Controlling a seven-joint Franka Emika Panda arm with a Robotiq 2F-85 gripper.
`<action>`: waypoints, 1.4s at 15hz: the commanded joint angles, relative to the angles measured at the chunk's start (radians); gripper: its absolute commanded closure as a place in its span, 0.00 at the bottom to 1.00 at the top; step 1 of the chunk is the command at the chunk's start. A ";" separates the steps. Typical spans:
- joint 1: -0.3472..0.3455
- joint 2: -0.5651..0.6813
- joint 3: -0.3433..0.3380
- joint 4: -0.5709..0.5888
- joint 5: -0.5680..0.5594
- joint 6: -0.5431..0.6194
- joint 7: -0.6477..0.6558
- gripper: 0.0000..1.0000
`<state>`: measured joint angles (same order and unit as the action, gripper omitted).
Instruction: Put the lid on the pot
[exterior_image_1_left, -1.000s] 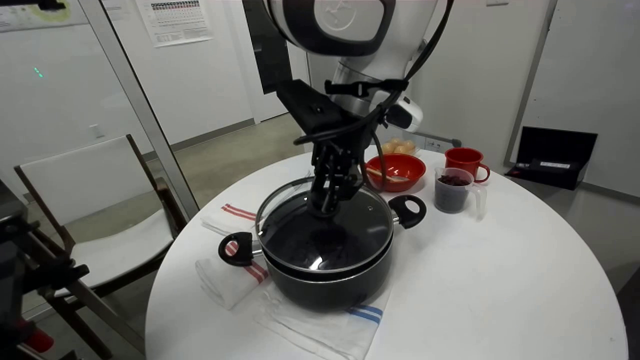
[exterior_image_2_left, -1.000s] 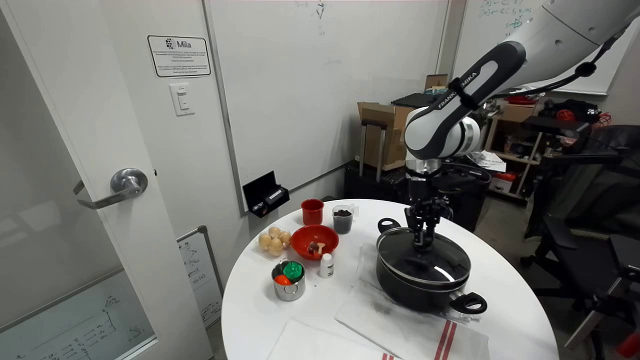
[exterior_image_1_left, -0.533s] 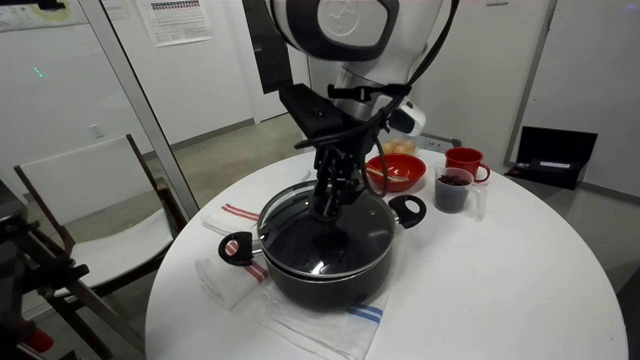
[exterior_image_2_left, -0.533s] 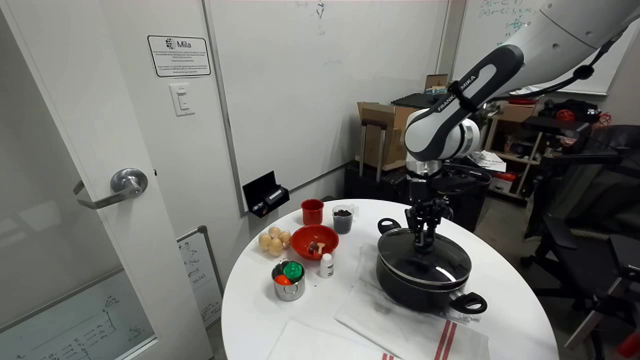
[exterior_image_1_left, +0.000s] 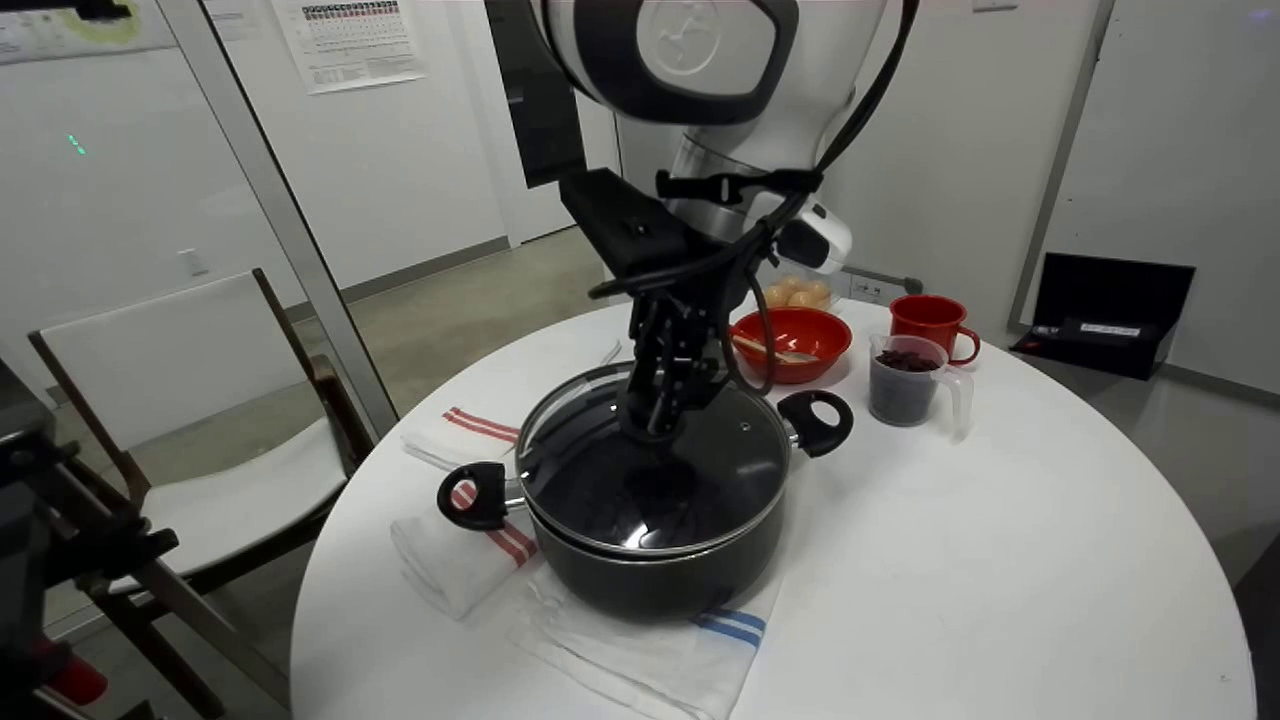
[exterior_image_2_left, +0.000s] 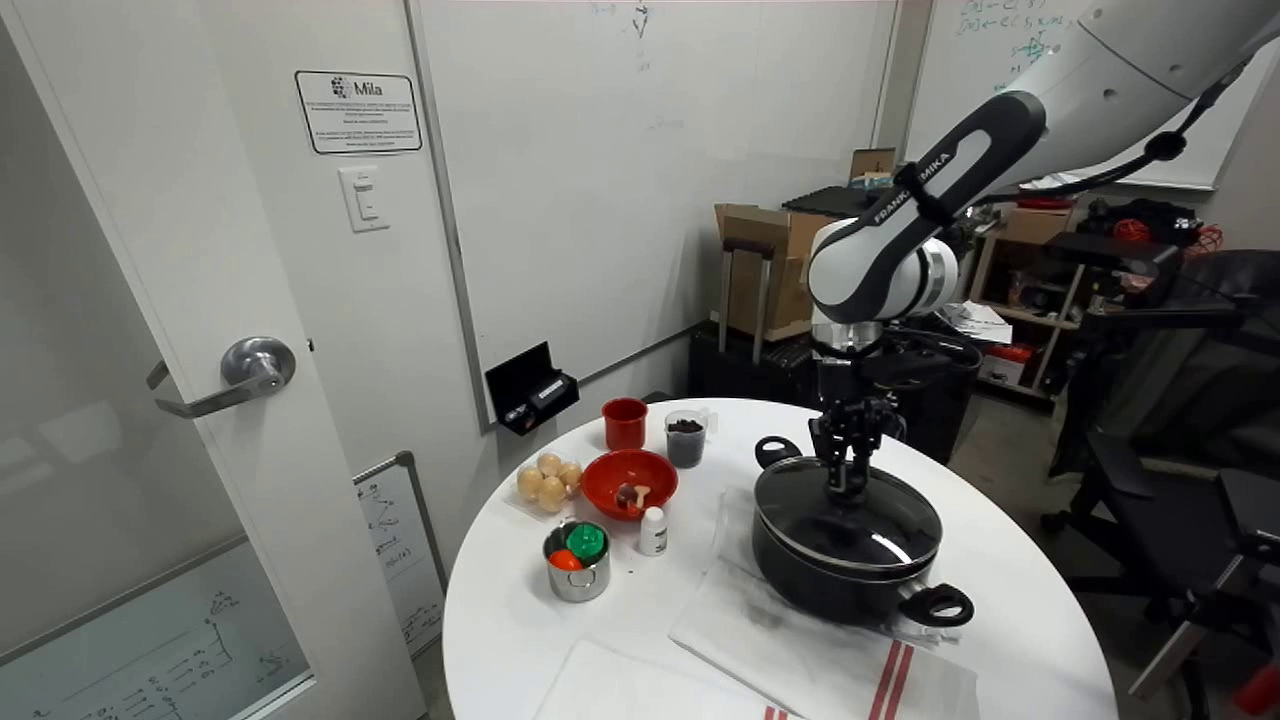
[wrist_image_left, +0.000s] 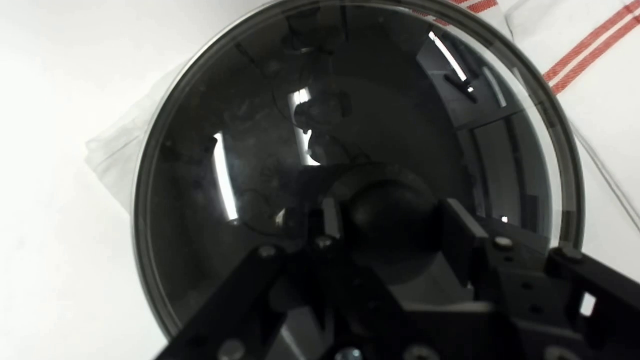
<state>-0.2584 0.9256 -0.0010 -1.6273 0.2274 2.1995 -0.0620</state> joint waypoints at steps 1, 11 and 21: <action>0.013 0.010 -0.014 0.038 0.002 -0.016 0.021 0.75; 0.024 0.020 -0.023 0.044 -0.005 -0.009 0.043 0.75; 0.031 0.017 -0.028 0.062 -0.006 -0.005 0.055 0.00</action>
<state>-0.2437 0.9413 -0.0152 -1.5823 0.2264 2.1993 -0.0305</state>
